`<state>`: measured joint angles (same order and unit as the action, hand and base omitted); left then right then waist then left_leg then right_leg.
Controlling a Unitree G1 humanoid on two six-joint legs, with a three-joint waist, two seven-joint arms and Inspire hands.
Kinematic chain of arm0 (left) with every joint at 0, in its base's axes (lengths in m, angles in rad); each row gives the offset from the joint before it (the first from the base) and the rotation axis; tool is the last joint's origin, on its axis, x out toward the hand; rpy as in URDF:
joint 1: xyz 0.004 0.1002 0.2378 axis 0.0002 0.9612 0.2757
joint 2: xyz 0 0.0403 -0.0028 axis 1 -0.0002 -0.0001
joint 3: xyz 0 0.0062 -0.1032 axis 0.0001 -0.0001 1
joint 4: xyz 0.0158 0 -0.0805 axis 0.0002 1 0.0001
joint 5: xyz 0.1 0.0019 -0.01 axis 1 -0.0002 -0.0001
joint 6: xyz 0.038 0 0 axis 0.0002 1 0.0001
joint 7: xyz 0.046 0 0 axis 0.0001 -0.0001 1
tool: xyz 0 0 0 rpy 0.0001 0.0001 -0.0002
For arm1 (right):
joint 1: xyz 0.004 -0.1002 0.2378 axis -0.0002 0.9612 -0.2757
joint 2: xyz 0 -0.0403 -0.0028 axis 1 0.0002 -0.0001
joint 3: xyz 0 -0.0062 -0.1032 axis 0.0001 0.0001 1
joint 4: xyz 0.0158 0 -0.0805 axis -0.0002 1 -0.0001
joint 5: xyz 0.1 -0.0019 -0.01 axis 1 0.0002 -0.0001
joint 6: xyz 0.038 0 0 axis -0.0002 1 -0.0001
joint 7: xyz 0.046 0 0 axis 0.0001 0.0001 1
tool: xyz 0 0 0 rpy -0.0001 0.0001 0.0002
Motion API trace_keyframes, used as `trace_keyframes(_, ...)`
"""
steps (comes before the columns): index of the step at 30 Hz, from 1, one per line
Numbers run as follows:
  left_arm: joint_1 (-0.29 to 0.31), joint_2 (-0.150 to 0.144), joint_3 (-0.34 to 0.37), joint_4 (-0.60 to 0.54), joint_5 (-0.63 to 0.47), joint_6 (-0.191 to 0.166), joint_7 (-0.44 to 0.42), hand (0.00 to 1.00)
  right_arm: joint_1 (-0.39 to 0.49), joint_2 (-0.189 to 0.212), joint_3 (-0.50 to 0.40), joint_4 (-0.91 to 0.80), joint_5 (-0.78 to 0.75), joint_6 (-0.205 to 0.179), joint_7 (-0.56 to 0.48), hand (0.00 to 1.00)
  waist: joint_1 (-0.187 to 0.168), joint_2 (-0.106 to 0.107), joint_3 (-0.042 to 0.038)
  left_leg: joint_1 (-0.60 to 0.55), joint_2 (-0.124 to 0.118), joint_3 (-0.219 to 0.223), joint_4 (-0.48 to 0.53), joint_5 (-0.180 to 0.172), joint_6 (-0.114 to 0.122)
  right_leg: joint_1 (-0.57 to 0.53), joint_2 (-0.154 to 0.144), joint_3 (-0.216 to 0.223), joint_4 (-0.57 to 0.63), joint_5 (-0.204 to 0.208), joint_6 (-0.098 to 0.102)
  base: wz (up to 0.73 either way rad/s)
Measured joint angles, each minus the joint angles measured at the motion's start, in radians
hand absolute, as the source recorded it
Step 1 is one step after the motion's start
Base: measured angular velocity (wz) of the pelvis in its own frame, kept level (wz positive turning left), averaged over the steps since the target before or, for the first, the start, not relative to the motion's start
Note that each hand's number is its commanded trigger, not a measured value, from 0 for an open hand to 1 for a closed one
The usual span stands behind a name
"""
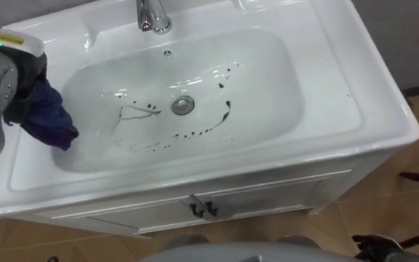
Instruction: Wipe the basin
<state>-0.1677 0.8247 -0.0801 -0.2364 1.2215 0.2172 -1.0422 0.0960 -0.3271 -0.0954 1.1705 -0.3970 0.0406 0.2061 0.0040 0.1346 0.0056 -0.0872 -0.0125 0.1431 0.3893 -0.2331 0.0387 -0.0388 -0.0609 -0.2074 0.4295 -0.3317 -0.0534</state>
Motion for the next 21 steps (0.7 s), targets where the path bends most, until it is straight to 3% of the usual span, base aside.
trace_keyframes(4, -0.021, 0.001, 0.009, -0.009, -0.043, -0.022, 0.000, 1.00, 0.005, 0.000, 0.016, 0.027, 0.003, -0.015, -0.019, 0.00, 0.003, 0.007, -0.0045, -0.004, 0.000, -0.011, 0.012, -0.004, -0.001, 0.005, 0.000, -0.011, 0.000, 0.000, 0.000, 0.07)
trace_keyframes(11, -0.026, 0.001, 0.037, -0.042, -0.061, -0.033, 0.005, 1.00, 0.007, 0.001, 0.038, 0.038, 0.026, -0.020, -0.051, 0.00, -0.001, -0.004, 0.0031, -0.002, 0.003, -0.015, 0.017, -0.004, -0.001, 0.020, 0.006, -0.015, -0.019, 0.004, -0.001, 0.01)
trace_keyframes(14, -0.031, 0.001, 0.037, -0.068, -0.063, -0.042, 0.006, 1.00, -0.002, 0.003, 0.043, 0.073, 0.039, -0.041, -0.070, 0.00, 0.000, -0.014, 0.0076, -0.003, 0.007, -0.021, 0.018, -0.004, -0.001, 0.028, 0.014, -0.017, -0.038, 0.013, 0.000, 0.03)
trace_keyframes(21, -0.067, 0.001, 0.038, -0.144, -0.108, -0.073, 0.006, 1.00, 0.003, 0.004, 0.055, 0.084, 0.042, -0.046, -0.082, 0.00, 0.017, -0.023, 0.0057, -0.016, 0.017, -0.022, 0.019, -0.006, -0.004, 0.029, 0.026, -0.016, -0.069, 0.032, -0.003, -0.02)
